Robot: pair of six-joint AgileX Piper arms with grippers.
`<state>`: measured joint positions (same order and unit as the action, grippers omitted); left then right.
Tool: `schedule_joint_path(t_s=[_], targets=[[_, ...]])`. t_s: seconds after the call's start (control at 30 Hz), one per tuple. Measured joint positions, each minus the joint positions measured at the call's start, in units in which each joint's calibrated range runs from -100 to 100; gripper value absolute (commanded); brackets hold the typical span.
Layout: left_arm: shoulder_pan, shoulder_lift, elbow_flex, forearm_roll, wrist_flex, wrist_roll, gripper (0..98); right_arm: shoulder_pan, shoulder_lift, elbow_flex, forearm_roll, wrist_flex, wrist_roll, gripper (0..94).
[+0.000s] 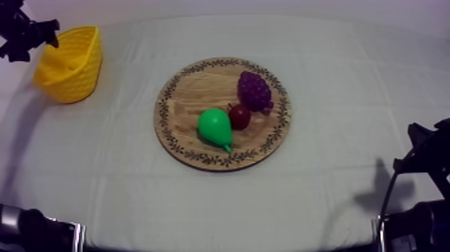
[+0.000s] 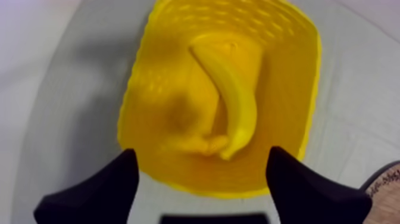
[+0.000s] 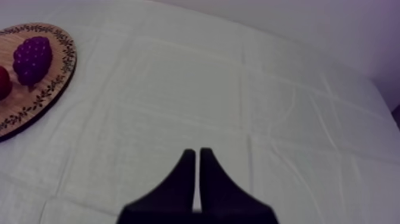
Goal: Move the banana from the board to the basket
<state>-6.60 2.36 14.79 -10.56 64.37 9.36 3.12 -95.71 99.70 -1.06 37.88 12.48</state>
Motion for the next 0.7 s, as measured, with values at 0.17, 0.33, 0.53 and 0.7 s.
schedule_joint_path(t_s=[0.17,0.33,0.53,0.7], targets=[[0.2,-12.7,8.8,-0.11,-0.7,-0.7,55.9,0.0,0.0,0.0,0.0,0.0,0.0,0.6],[1.0,-25.6,16.4,-0.13,-3.2,-1.5,34.2,0.0,0.0,0.0,0.0,0.0,0.0,0.6],[1.1,-40.0,26.5,0.26,-8.0,-2.0,13.7,0.0,0.0,0.0,0.0,0.0,0.0,0.6],[2.9,-51.7,34.6,0.39,-12.4,-1.9,3.0,0.0,0.0,0.0,0.0,0.0,0.0,0.6]])
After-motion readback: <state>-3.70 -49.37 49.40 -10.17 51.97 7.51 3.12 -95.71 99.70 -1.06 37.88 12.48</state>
